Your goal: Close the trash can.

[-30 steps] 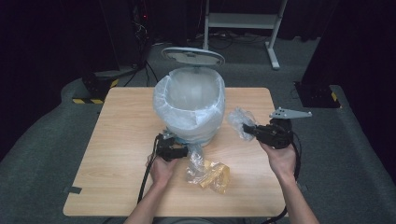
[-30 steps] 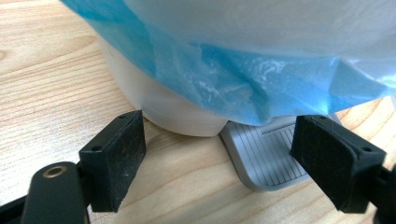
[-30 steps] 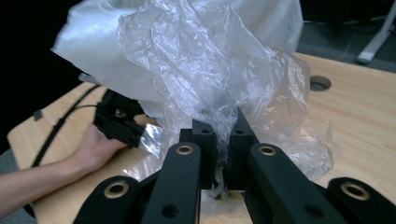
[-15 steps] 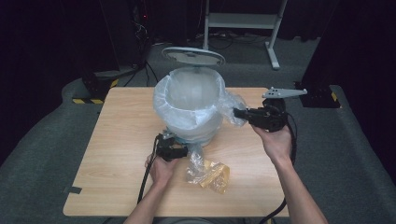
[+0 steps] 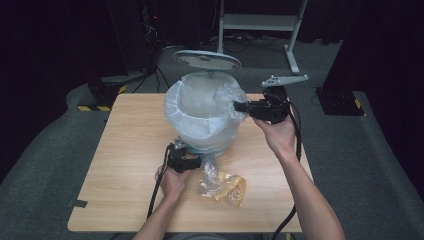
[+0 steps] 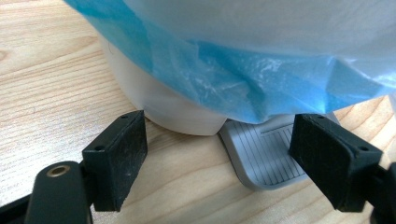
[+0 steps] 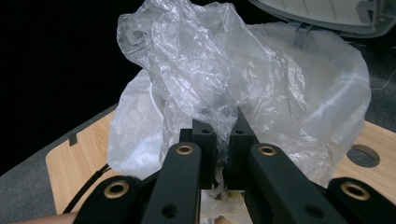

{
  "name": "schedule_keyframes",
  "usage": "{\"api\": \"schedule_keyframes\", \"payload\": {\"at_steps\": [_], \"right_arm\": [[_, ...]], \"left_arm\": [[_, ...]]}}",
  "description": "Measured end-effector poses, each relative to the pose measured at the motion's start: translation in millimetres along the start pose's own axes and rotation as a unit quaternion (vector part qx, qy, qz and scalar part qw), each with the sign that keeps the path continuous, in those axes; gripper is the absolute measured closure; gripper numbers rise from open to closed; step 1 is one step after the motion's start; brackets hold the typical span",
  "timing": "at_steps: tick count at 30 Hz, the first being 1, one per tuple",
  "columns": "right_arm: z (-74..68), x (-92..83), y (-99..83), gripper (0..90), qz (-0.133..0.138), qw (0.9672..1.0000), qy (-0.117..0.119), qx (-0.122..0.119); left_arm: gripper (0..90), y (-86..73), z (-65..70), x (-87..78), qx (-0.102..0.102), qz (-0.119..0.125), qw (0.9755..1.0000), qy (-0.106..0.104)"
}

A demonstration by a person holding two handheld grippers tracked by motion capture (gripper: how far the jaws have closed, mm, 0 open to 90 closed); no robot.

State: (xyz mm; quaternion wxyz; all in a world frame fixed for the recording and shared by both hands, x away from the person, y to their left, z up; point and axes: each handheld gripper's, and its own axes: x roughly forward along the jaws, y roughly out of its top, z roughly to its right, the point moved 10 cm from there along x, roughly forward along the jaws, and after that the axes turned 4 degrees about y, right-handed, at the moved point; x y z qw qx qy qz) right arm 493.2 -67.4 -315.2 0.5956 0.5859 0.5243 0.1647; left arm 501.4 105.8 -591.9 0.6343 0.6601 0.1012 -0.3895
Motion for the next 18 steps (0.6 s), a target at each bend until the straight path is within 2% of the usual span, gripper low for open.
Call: {"api": "schedule_keyframes", "payload": {"at_steps": [13, 18], "right_arm": [[0.0, 28.4, 19.3, 86.0, -0.01, 0.9999, 0.002, -0.001], [5.2, 38.1, 23.8, 85.8, -0.012, 0.9999, -0.004, 0.001]], "left_arm": [[19.4, 0.4, 0.2, 0.3, -0.003, 0.003, 1.0, 0.003], [19.4, 0.4, 0.1, 0.3, -0.003, 0.003, 1.0, 0.002]]}}
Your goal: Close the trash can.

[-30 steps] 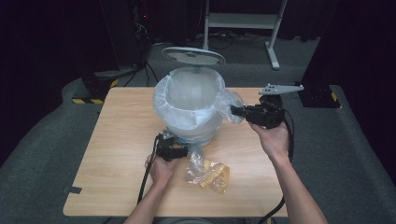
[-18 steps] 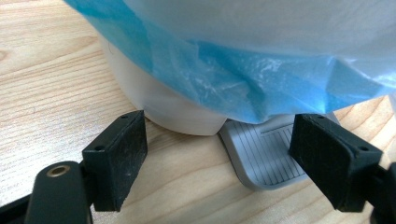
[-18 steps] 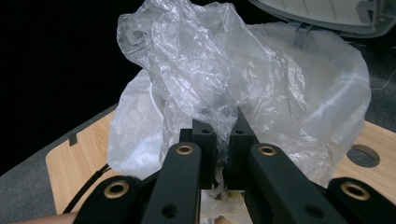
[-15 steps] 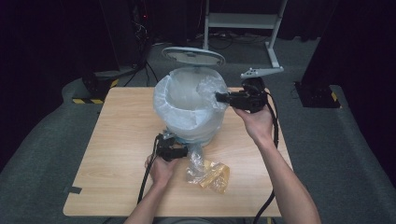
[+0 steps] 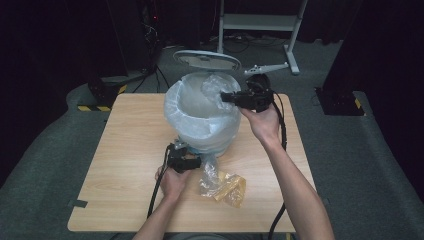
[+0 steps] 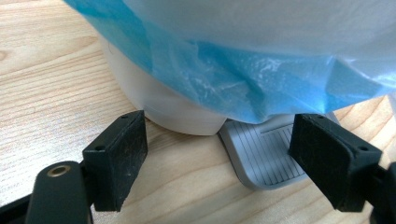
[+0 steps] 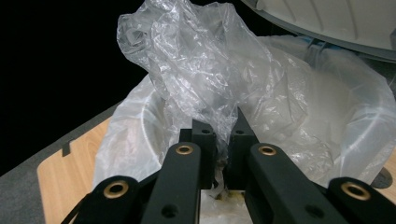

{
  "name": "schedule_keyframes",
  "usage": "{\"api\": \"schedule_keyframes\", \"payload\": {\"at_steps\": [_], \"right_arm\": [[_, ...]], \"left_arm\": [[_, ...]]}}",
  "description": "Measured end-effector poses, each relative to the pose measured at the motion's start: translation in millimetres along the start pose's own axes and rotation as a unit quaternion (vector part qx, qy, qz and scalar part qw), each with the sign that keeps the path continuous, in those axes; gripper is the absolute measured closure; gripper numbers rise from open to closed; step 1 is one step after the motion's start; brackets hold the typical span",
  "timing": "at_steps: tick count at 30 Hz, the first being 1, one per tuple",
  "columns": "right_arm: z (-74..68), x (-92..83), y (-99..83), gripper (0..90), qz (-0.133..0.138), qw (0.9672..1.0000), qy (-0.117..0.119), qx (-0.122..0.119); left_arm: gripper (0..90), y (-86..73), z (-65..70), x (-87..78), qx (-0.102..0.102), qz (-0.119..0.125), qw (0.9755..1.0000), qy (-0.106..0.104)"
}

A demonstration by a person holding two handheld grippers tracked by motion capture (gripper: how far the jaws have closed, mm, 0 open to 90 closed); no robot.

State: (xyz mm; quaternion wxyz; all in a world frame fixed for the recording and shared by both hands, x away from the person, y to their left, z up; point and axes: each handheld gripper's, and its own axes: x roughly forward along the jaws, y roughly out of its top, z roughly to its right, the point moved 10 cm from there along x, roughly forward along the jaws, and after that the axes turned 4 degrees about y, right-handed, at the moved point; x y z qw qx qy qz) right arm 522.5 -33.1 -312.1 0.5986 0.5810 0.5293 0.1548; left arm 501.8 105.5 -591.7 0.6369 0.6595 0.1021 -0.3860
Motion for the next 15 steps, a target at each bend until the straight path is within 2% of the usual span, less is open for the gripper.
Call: {"api": "schedule_keyframes", "payload": {"at_steps": [15], "right_arm": [[14.1, 14.6, -0.9, 84.3, -0.003, 0.9998, -0.01, 0.016]], "left_arm": [[19.4, 0.0, 0.0, 0.0, -0.001, 0.0, 1.0, -0.001]]}}
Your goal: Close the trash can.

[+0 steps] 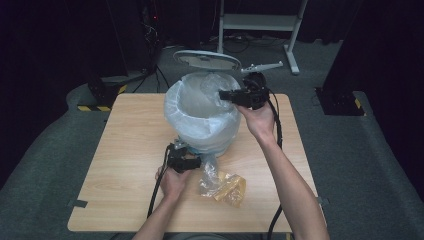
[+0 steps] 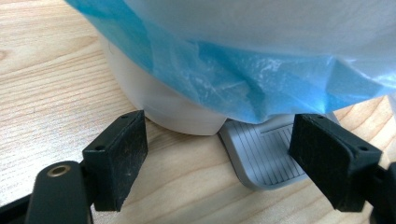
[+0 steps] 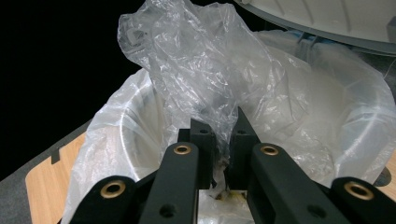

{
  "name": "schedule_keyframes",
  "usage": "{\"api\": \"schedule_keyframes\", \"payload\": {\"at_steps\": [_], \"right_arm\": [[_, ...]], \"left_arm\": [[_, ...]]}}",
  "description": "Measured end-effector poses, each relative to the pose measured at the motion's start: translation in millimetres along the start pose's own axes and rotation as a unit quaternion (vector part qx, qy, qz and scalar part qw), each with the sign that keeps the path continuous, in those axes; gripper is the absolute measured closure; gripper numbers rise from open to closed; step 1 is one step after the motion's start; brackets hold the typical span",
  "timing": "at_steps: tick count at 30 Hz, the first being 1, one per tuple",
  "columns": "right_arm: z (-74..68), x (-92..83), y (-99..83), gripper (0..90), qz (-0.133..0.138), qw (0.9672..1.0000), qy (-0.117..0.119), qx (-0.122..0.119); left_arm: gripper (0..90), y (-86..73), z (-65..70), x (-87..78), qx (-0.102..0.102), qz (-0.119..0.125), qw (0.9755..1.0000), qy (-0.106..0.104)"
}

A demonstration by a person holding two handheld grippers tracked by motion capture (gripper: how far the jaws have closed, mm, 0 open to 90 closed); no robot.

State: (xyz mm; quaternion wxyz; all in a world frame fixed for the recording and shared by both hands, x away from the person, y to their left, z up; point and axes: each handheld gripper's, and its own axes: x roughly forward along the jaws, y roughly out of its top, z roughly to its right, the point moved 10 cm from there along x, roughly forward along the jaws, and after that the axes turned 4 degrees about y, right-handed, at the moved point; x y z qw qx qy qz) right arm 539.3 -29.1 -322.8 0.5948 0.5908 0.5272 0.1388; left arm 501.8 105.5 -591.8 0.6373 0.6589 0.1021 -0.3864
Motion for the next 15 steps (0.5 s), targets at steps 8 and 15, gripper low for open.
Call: {"api": "schedule_keyframes", "payload": {"at_steps": [8, 15], "right_arm": [[5.2, 1.9, -0.5, 79.2, 0.001, 0.9999, -0.009, 0.006], [8.7, 4.2, 0.1, 56.3, 0.006, 0.9997, -0.02, 0.017]], "left_arm": [[19.4, 0.1, -0.1, 0.1, 0.0, 0.0, 1.0, 0.0], [19.4, 0.1, 0.0, 0.1, -0.001, 0.001, 1.0, 0.0]]}}
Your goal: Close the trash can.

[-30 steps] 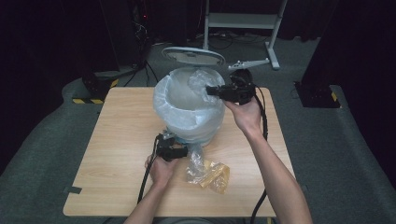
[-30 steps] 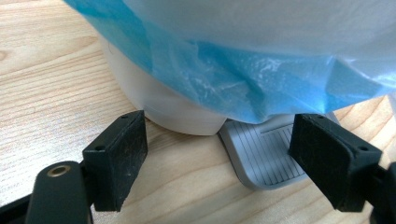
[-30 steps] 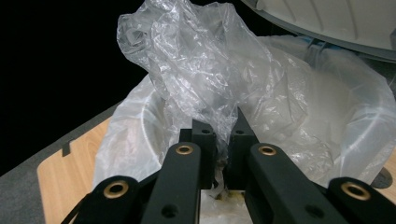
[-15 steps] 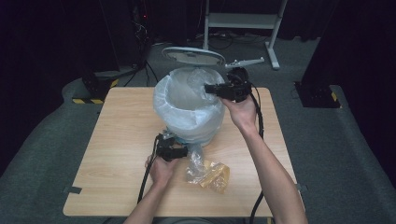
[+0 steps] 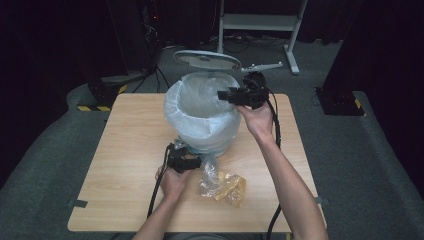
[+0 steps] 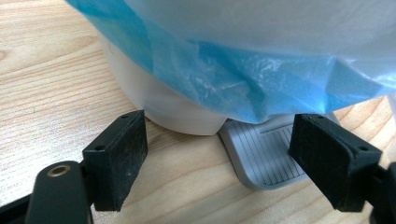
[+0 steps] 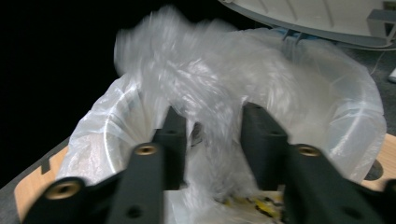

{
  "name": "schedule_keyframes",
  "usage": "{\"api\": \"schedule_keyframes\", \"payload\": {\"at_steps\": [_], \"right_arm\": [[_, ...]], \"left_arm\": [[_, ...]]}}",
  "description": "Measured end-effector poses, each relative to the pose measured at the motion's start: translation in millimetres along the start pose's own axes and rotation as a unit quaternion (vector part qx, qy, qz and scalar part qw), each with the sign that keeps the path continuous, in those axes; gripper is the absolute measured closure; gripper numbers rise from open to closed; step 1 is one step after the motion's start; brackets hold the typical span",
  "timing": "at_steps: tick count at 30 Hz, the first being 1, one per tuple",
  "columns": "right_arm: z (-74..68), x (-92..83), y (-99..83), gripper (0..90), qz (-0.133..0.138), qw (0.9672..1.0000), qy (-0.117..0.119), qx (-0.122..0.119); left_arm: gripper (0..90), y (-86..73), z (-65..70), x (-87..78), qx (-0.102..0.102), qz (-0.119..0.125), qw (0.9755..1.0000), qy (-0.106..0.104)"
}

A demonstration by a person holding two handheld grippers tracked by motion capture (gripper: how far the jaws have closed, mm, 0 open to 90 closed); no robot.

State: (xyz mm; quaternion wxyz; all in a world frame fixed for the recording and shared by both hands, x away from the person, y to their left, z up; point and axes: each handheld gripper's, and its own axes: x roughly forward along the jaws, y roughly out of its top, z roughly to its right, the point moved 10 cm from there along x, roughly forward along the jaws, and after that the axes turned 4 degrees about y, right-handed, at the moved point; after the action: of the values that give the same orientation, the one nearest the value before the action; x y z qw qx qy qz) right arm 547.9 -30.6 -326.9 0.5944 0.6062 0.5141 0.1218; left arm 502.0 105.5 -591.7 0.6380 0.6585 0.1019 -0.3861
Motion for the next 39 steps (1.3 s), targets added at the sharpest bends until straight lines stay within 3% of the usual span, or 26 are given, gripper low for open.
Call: {"api": "schedule_keyframes", "payload": {"at_steps": [6, 22, 39], "right_arm": [[0.9, -1.5, 1.5, 46.9, 0.008, 0.9998, -0.016, -0.008], [-0.5, -1.0, -1.5, 44.8, 0.007, 0.9996, -0.019, -0.017], [-4.3, -11.7, -2.0, 43.3, 0.022, 0.9993, -0.018, -0.026]], "left_arm": [[19.5, -0.1, 0.1, -0.1, 0.0, 0.0, 1.0, 0.0], [19.5, 0.1, 0.4, 0.0, -0.001, 0.001, 1.0, 0.0], [19.6, 0.1, 0.4, 0.0, -0.001, 0.001, 1.0, 0.0]]}}
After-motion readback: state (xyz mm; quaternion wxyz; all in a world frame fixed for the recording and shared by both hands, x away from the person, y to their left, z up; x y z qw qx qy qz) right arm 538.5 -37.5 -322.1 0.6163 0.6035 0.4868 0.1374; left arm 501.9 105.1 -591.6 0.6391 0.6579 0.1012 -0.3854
